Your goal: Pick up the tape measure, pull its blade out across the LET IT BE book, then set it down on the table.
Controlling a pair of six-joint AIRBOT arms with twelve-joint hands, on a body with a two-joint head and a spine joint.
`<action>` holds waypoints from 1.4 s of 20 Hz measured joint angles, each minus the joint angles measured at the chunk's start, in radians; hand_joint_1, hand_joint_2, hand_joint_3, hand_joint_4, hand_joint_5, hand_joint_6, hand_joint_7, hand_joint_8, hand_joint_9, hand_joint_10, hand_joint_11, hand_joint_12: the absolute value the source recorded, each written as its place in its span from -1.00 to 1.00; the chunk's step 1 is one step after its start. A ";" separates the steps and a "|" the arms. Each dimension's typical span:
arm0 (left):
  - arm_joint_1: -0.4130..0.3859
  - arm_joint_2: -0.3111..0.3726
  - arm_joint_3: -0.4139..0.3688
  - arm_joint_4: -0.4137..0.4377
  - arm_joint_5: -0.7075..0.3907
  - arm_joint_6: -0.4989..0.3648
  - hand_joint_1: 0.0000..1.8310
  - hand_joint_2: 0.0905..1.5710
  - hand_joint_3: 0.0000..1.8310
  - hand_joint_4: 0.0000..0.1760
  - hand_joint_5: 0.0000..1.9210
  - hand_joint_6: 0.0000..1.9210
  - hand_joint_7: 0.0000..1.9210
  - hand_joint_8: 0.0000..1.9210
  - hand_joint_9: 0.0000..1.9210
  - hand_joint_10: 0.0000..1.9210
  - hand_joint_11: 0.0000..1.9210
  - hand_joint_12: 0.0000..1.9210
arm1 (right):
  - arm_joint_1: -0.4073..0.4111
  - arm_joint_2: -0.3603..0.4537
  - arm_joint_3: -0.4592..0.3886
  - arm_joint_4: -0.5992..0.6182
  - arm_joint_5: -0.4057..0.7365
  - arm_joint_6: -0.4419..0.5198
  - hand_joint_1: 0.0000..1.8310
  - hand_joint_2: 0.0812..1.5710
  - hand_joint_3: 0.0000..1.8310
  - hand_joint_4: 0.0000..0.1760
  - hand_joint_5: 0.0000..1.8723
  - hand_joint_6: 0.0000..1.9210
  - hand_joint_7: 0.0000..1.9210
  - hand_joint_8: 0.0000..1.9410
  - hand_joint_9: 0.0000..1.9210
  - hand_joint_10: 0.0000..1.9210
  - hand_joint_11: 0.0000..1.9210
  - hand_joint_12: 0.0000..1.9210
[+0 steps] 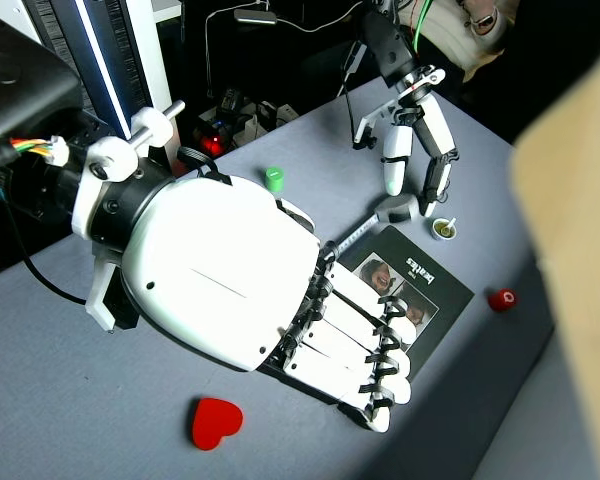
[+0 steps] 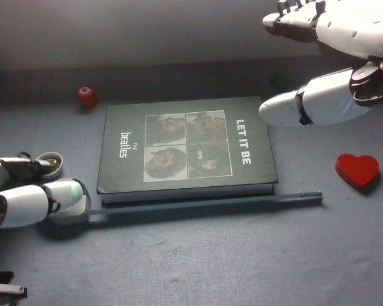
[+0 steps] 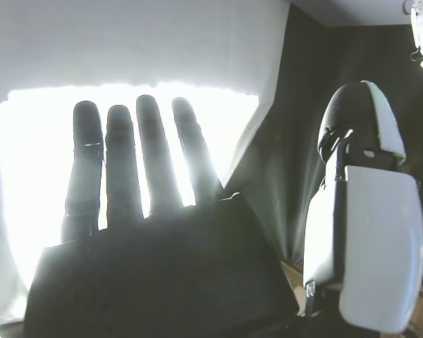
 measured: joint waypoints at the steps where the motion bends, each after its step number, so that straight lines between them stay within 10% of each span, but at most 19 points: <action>1: -0.014 0.000 0.000 -0.004 -0.002 0.005 -0.57 0.18 -1.00 -1.00 -0.76 -1.00 -0.76 -1.00 -0.75 -1.00 -0.82 -0.57 | 0.000 0.000 0.000 0.000 0.001 0.000 -0.82 0.19 -0.99 -0.78 -0.87 -1.00 -0.83 -1.00 -0.89 -1.00 -1.00 -0.43; 6: -0.124 0.047 0.003 -0.036 0.032 0.108 -0.63 0.16 -0.99 -1.00 -0.80 -1.00 -0.82 -1.00 -0.81 -1.00 -0.90 -0.53 | 0.000 0.000 -0.002 0.000 -0.003 0.000 -0.82 0.19 -0.99 -0.79 -0.86 -1.00 -0.82 -1.00 -0.88 -1.00 -1.00 -0.42; 13: -0.458 0.075 0.032 -0.163 0.141 0.504 -0.65 0.18 -0.99 -1.00 -0.78 -0.99 -0.79 -0.99 -0.79 -0.99 -0.89 -0.51 | -0.002 0.000 -0.002 0.000 -0.008 0.000 -0.83 0.21 -0.99 -0.83 -0.83 -0.99 -0.79 -0.99 -0.87 -1.00 -1.00 -0.42; 14: -0.500 0.073 0.027 -0.192 0.145 0.565 -0.57 0.19 -1.00 -1.00 -0.44 -0.97 -0.36 -0.95 -0.36 -0.91 -0.60 -0.41 | -0.002 0.000 -0.002 0.000 -0.008 0.000 -0.63 0.20 -1.00 -1.00 -0.61 -0.97 -0.54 -1.00 -0.60 -0.96 -0.94 -0.12; 15: -0.565 0.061 0.016 -0.230 0.133 0.655 -0.44 0.19 -1.00 -1.00 -0.06 -0.94 -0.02 -0.77 -0.18 -0.24 -0.30 0.09 | -0.002 0.000 -0.002 -0.001 -0.008 0.000 -0.39 0.27 -1.00 -1.00 -0.18 -0.88 -0.04 -0.83 -0.19 -0.31 -0.43 0.40; 16: -0.609 0.055 0.004 -0.268 0.126 0.726 -0.34 0.20 -1.00 -1.00 -0.26 0.05 -0.26 0.35 -0.32 0.63 -0.27 0.68 | -0.002 0.000 -0.002 -0.007 -0.010 0.000 -0.20 0.28 -1.00 -1.00 -0.24 0.36 -0.17 0.52 -0.12 0.86 0.03 0.93; 17: -0.658 0.042 -0.020 -0.325 0.122 0.818 -0.25 0.25 -0.99 -1.00 -0.34 0.91 -0.22 0.94 -0.20 0.97 -0.13 0.98 | -0.002 0.000 -0.006 0.001 -0.011 0.000 0.01 0.28 -1.00 -1.00 -0.18 0.97 -0.02 0.98 0.22 0.99 0.48 1.00; 18: -0.697 0.025 -0.045 -0.380 0.114 0.898 -0.18 0.31 -0.99 -1.00 -0.12 0.98 -0.02 0.99 0.00 0.99 0.03 1.00 | -0.002 0.000 -0.006 0.006 -0.011 0.000 0.05 0.29 -1.00 -1.00 0.04 0.99 0.21 1.00 0.44 1.00 0.69 1.00; 20: -0.743 0.006 -0.090 -0.410 0.081 0.972 -0.15 0.42 -0.99 -1.00 0.19 1.00 0.28 1.00 0.26 1.00 0.27 1.00 | -0.002 0.000 -0.008 -0.005 -0.011 0.000 -0.14 0.52 -0.99 0.75 0.44 1.00 0.61 1.00 0.80 1.00 0.97 1.00; 21: -0.752 -0.006 -0.115 -0.409 0.058 0.977 -0.19 0.47 -0.99 -1.00 0.21 1.00 0.33 1.00 0.32 1.00 0.35 1.00 | -0.002 0.002 -0.010 -0.003 -0.008 0.000 -0.20 0.61 -0.98 0.95 0.46 1.00 0.66 1.00 0.83 1.00 0.99 1.00; 28: -0.715 -0.088 -0.196 -0.441 -0.060 0.966 -0.31 0.53 -1.00 -1.00 0.23 1.00 0.39 1.00 0.44 1.00 0.43 1.00 | -0.002 0.005 -0.024 -0.003 -0.014 0.000 -0.10 0.72 -0.99 1.00 0.45 1.00 0.66 1.00 0.87 1.00 1.00 1.00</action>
